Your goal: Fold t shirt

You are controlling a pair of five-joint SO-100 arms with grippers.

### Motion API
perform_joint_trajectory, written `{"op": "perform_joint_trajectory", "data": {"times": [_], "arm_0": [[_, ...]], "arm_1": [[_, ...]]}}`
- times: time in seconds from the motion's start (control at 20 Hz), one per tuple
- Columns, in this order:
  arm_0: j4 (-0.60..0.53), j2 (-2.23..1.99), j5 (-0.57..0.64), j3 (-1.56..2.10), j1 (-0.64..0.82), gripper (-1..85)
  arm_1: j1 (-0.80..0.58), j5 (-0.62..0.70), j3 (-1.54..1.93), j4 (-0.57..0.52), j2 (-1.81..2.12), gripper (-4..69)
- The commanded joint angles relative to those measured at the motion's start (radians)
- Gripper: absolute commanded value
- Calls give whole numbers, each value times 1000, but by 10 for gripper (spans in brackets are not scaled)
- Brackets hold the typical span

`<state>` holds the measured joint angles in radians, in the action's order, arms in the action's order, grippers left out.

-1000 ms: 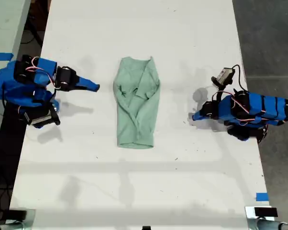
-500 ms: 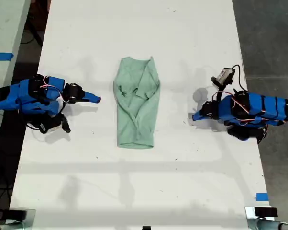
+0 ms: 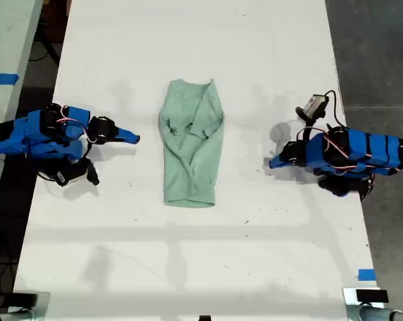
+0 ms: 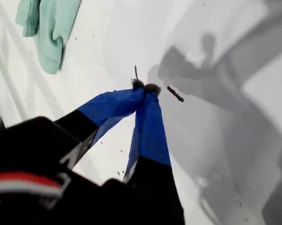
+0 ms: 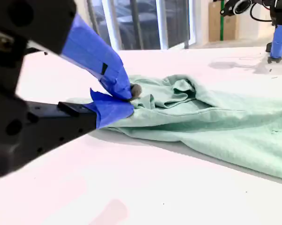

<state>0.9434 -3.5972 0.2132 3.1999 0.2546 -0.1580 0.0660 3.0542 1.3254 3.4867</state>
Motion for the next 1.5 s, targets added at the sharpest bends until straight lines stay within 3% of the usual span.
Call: {"op": "perform_joint_trajectory", "data": {"times": [0.0,1.45], "arm_0": [[3,-8,-18,9,11,0],[12,-8,-38,9,9,0]], "arm_1": [[8,0,52,3,15,-11],[23,-15,52,6,15,-11]]}}
